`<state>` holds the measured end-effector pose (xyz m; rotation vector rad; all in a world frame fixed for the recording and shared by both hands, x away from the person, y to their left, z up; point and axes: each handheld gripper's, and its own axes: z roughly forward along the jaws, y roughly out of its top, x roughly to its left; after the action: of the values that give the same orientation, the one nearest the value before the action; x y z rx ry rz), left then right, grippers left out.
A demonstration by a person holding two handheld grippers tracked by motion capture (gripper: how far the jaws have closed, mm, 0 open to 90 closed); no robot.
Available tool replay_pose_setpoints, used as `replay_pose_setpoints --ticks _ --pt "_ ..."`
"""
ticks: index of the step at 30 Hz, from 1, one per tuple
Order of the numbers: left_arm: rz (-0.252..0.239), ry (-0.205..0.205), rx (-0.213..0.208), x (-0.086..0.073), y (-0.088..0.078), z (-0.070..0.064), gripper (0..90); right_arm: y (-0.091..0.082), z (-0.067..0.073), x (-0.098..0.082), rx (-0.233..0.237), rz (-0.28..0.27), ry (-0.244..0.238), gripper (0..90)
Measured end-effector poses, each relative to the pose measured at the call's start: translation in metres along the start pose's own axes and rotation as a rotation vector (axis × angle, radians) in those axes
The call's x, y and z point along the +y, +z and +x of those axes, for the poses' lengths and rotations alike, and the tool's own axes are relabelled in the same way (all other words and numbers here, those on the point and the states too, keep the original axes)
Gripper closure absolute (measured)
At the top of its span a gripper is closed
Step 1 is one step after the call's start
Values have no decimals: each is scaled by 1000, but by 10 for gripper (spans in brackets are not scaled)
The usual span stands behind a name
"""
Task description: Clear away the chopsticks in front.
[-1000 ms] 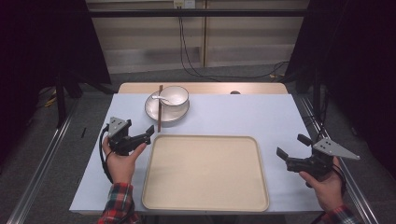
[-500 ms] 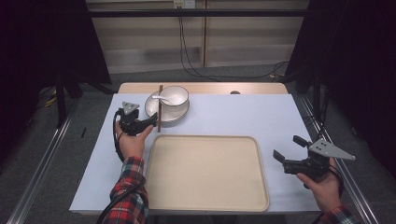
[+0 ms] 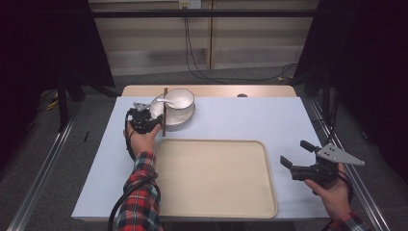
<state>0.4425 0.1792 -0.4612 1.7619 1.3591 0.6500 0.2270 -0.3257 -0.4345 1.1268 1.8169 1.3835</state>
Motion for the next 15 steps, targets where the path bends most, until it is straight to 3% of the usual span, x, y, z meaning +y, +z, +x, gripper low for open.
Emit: replay_pose_setpoints --ticks 5,15 --pt "12 -18 -19 2 7 -3 547 1 -2 -1 9 4 -12 41" --pt "47 -70 -7 6 16 -9 670 1 0 -2 17 17 -7 42"
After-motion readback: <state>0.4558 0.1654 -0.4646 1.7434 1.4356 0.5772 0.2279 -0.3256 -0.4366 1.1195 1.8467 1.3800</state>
